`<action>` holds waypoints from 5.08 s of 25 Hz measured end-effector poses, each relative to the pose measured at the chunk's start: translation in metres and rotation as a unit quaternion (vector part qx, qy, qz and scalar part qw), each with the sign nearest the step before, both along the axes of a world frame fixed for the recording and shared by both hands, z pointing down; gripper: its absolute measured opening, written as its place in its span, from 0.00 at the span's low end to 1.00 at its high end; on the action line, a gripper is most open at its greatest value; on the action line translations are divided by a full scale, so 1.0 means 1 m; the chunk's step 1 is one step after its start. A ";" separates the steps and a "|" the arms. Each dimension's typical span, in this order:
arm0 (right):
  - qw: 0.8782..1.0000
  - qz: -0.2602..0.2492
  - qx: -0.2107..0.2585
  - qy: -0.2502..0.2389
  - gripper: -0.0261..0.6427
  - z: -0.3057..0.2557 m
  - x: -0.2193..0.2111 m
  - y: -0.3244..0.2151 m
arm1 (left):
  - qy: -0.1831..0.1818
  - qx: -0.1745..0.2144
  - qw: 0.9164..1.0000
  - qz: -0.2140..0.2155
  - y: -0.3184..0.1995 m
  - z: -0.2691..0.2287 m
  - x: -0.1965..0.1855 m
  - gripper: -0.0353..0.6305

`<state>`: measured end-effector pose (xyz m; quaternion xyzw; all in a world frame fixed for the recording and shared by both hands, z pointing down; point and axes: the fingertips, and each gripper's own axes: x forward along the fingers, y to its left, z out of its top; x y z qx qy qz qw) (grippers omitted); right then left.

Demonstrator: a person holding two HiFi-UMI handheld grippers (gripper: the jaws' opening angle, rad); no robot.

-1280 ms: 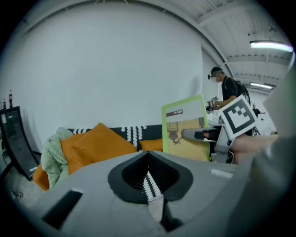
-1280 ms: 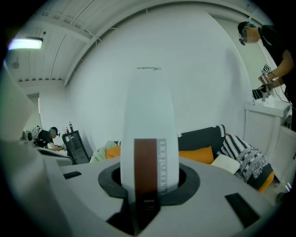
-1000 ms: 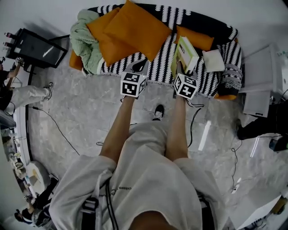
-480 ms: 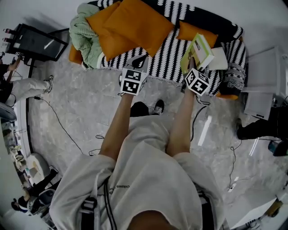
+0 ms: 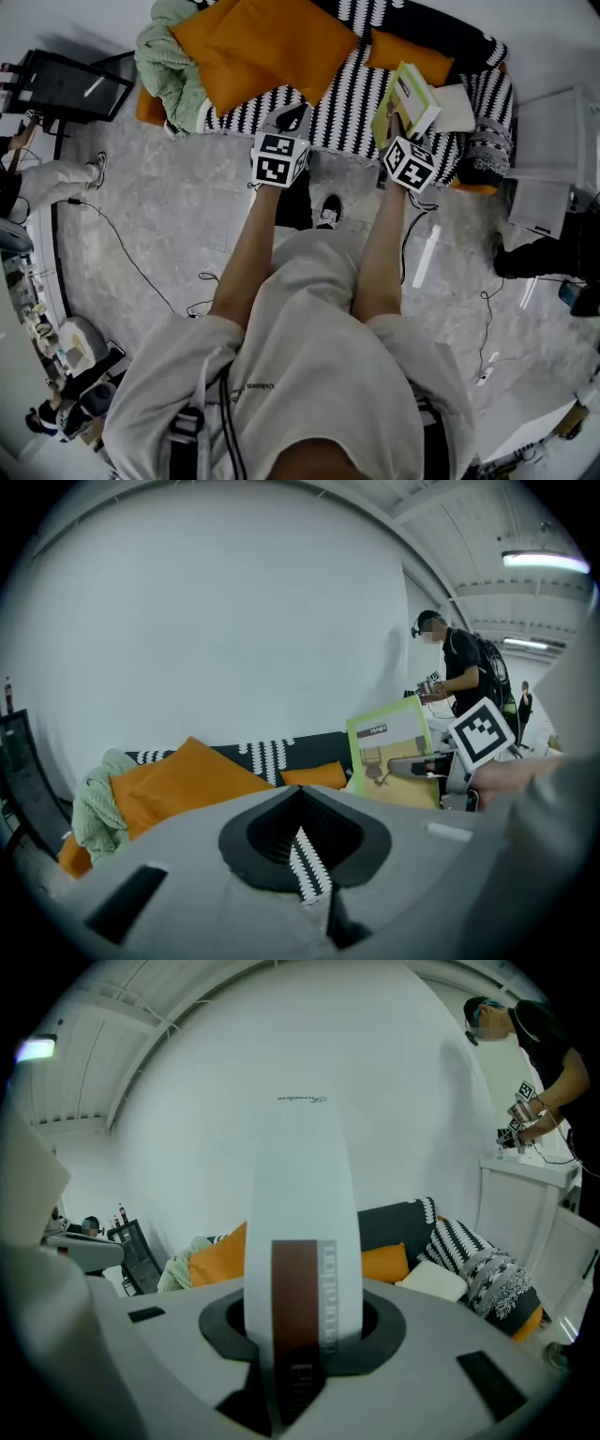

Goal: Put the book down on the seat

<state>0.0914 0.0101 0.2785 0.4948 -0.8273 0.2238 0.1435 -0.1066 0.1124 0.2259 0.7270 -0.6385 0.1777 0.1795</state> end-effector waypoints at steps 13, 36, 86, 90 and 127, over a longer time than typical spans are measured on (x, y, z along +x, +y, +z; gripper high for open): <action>0.998 -0.019 -0.019 0.062 0.22 0.029 -0.011 -0.022 | 0.049 -0.039 0.998 0.033 -0.060 0.045 -0.002 0.06; 0.956 0.111 -0.187 -0.195 0.22 0.151 0.005 -0.070 | 0.085 -0.146 0.962 0.213 -0.196 0.190 0.012 0.06; 0.852 0.171 -0.266 -0.416 0.22 0.424 -0.093 -0.165 | 0.067 -0.233 0.929 0.279 -0.253 0.466 0.003 0.06; 0.841 0.180 -0.289 -0.421 0.22 0.437 -0.106 -0.166 | 0.075 -0.245 0.930 0.264 -0.253 0.476 0.000 0.06; 0.828 0.193 -0.327 -0.413 0.30 0.470 -0.067 -0.101 | 0.087 -0.289 0.935 0.187 -0.245 0.514 0.013 0.06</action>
